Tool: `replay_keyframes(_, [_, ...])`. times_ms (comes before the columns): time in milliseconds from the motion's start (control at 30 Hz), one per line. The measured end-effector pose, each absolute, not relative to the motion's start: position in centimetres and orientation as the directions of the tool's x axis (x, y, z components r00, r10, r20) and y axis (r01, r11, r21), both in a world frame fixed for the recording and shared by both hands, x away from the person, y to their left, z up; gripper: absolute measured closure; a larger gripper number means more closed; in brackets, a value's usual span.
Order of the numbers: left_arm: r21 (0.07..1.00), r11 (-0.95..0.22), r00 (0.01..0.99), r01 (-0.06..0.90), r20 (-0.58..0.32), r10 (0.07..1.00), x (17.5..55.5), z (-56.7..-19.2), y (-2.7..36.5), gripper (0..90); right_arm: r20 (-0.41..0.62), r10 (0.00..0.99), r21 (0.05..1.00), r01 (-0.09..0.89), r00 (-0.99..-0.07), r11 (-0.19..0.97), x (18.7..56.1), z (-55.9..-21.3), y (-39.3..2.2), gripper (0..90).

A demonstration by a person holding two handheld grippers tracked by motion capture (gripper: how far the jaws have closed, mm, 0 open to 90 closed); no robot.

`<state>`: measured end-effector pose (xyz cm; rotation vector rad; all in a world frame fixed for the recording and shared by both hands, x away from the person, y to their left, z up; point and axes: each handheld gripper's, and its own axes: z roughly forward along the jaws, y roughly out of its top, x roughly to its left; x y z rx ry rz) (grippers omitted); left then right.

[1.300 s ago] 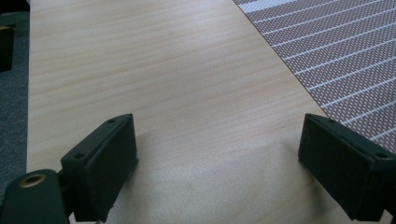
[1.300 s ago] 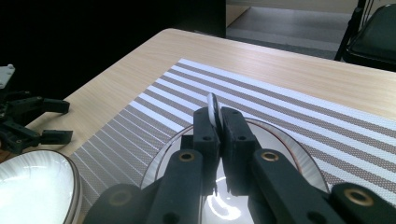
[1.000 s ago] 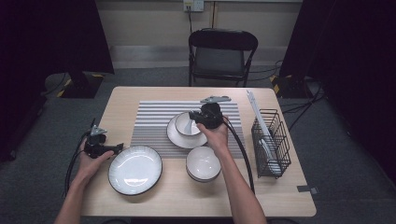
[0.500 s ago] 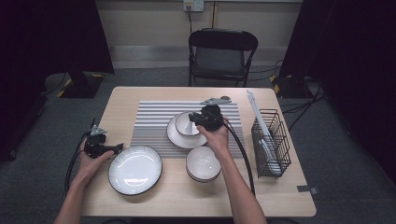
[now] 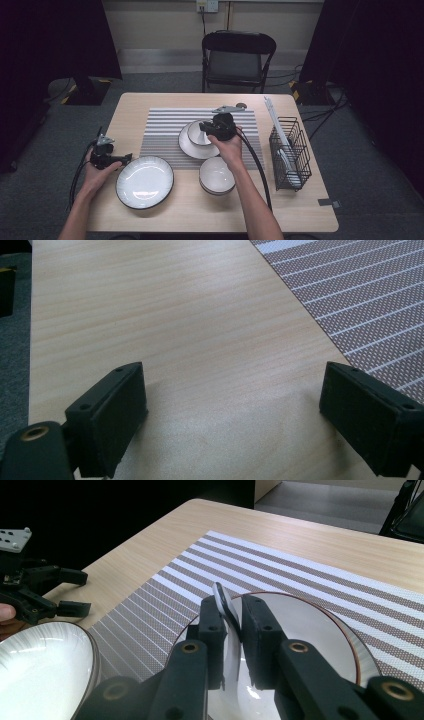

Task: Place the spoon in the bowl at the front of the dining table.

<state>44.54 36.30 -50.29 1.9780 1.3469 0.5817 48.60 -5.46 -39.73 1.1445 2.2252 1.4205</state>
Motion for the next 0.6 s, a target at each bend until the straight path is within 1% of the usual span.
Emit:
replay_keyframes(167, [0.734,-0.247,0.369,0.633,-0.006,0.930,44.5,-50.3,36.3,11.1,0.204,0.723,0.851,0.485,-0.660,0.202,48.7,-39.8,-5.2,77.8])
replay_keyframes(600, [0.734,-0.247,0.370,0.633,-0.006,0.929,44.5,-50.3,36.3,11.1,0.210,0.730,0.845,0.496,-0.650,0.198,49.1,-40.0,-4.1,77.2])
